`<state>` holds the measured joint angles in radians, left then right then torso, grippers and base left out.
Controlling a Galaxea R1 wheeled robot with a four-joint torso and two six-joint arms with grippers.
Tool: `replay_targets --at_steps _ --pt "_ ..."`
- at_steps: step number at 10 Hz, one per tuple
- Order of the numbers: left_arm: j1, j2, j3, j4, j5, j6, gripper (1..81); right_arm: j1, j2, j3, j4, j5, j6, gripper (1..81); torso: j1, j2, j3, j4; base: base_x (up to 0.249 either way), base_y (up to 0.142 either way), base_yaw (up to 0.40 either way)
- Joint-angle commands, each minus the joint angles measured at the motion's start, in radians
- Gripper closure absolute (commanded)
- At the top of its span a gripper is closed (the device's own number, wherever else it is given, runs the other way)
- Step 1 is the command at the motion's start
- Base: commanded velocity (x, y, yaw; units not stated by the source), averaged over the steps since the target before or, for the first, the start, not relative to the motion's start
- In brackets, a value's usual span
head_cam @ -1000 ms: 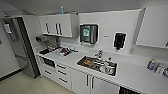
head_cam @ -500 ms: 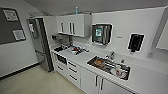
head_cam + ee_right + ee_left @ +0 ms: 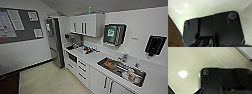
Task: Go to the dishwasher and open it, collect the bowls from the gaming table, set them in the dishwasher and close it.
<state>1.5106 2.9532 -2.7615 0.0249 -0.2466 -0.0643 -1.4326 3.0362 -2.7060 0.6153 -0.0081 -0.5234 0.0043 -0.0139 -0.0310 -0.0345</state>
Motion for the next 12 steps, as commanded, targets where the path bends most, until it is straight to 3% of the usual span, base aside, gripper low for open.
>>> replay_targets --at_steps 1,12 --pt "-0.048 -0.009 -0.007 0.006 0.05 0.0 1.0 0.059 0.003 -0.001 0.003 -0.062 0.002 1.0 0.0 0.0 0.0 0.0 0.0 0.0 0.346" --pt "-0.051 -0.005 -0.009 0.004 0.052 -0.002 1.0 0.059 0.009 -0.006 0.0 -0.061 -0.001 1.0 0.0 0.0 0.0 0.0 0.0 0.0 0.347"
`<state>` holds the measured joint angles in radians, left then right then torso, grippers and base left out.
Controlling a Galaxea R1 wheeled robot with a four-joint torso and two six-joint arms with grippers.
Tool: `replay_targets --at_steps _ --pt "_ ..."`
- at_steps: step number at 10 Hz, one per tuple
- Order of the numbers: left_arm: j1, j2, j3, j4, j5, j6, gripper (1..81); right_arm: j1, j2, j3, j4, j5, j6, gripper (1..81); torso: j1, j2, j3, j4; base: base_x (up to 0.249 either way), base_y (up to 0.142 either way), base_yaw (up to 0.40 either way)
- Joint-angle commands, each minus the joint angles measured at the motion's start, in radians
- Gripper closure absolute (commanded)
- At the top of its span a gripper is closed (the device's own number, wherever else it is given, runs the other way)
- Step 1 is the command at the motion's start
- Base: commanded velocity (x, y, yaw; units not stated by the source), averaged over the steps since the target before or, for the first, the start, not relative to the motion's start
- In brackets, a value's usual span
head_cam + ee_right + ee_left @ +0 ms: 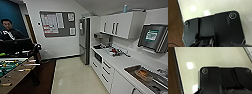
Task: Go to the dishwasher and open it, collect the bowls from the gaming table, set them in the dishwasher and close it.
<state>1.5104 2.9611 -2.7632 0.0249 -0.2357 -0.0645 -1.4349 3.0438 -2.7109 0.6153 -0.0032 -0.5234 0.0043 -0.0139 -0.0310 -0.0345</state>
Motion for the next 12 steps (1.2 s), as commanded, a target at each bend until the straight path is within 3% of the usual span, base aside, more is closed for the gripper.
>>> replay_targets --at_steps 1,12 --pt "-0.051 -0.011 -0.007 0.004 0.041 -0.001 1.0 0.061 0.003 0.0 0.0 -0.066 -0.001 1.0 0.0 0.0 0.0 0.0 0.0 0.0 0.347" --pt "-0.052 -0.013 -0.007 -0.002 0.041 -0.003 1.0 0.061 0.005 -0.001 0.0 -0.066 0.0 1.0 0.0 0.0 0.0 0.0 0.0 0.0 0.347"
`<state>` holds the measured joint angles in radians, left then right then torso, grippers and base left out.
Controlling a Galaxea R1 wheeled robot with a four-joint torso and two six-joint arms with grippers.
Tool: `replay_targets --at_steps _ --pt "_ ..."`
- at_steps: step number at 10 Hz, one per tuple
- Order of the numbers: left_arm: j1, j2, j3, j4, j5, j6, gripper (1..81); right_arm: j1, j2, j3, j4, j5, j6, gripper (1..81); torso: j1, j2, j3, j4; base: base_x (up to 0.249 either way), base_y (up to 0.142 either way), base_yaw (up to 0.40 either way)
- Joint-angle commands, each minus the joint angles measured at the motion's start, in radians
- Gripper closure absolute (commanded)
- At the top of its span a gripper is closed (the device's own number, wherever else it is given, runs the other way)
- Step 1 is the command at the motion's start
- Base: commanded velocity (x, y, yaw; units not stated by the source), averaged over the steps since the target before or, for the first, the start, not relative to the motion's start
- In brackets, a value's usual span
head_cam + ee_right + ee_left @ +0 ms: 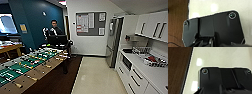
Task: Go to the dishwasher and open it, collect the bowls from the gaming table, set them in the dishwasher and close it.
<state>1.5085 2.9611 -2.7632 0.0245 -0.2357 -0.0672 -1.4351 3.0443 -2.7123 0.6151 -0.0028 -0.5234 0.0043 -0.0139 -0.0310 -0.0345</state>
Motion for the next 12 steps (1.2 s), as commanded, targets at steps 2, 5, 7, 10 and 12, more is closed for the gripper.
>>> replay_targets --at_steps 2,5,7,10,12 --pt "-0.049 -0.014 -0.007 -0.001 0.041 0.0 1.0 0.061 0.006 0.0 0.0 -0.066 0.0 1.0 0.0 0.0 0.0 0.0 0.0 0.0 0.347" --pt "-0.049 -0.01 -0.007 -0.001 0.041 0.0 1.0 0.057 0.006 0.0 0.001 -0.066 0.0 1.0 0.0 0.0 0.0 0.0 0.0 0.0 0.347" --pt "-0.049 -0.005 -0.007 -0.001 0.05 0.0 1.0 0.057 0.007 -0.004 0.0 -0.066 0.0 1.0 0.0 0.0 0.0 0.0 0.0 0.0 0.347" --pt "-0.047 -0.008 -0.007 -0.001 0.052 -0.002 1.0 0.063 0.01 -0.004 0.0 -0.066 0.0 1.0 0.0 0.0 0.0 0.0 0.0 0.0 0.347" --pt "-0.047 -0.008 -0.009 -0.001 0.052 -0.002 1.0 0.061 0.012 -0.004 0.0 -0.066 0.0 1.0 0.0 0.0 0.0 0.0 0.0 0.0 0.347"
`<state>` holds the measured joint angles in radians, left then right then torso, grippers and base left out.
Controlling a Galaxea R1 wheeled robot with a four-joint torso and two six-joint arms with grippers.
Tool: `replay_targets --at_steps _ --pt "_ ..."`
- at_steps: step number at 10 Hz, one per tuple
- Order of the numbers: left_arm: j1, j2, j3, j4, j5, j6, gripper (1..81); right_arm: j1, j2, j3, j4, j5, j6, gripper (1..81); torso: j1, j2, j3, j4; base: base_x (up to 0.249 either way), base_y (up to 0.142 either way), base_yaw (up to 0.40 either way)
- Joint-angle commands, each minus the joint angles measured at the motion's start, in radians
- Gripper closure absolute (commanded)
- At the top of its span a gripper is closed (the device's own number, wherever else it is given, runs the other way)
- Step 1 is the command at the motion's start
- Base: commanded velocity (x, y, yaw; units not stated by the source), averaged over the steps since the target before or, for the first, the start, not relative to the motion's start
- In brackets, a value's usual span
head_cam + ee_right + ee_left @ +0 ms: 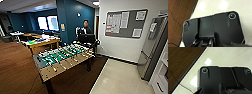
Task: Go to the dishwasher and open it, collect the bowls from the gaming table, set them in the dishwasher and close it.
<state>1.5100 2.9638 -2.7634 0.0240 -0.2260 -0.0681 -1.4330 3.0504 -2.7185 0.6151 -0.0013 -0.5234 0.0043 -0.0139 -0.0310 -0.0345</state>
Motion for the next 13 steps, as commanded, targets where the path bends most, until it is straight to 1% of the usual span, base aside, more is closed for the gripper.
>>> replay_targets --at_steps 1,6,7,13 --pt "-0.05 -0.009 -0.007 -0.001 0.042 -0.001 1.0 0.058 0.004 0.002 0.002 -0.068 0.0 1.0 0.0 0.0 0.0 0.0 0.0 0.0 0.347" --pt "-0.05 -0.009 -0.007 -0.003 0.05 -0.002 1.0 0.059 0.004 -0.004 0.0 -0.068 0.003 1.0 0.0 0.0 0.0 0.0 0.0 0.0 0.347" --pt "-0.05 -0.006 -0.007 -0.003 0.06 -0.001 1.0 0.059 0.006 -0.004 0.0 -0.068 0.003 1.0 0.0 0.0 0.0 0.0 0.0 0.0 0.347" --pt "-0.05 -0.001 -0.009 -0.006 0.062 -0.004 1.0 0.062 0.01 -0.003 0.002 -0.068 0.003 1.0 0.0 0.0 0.0 0.0 0.0 0.0 0.347"
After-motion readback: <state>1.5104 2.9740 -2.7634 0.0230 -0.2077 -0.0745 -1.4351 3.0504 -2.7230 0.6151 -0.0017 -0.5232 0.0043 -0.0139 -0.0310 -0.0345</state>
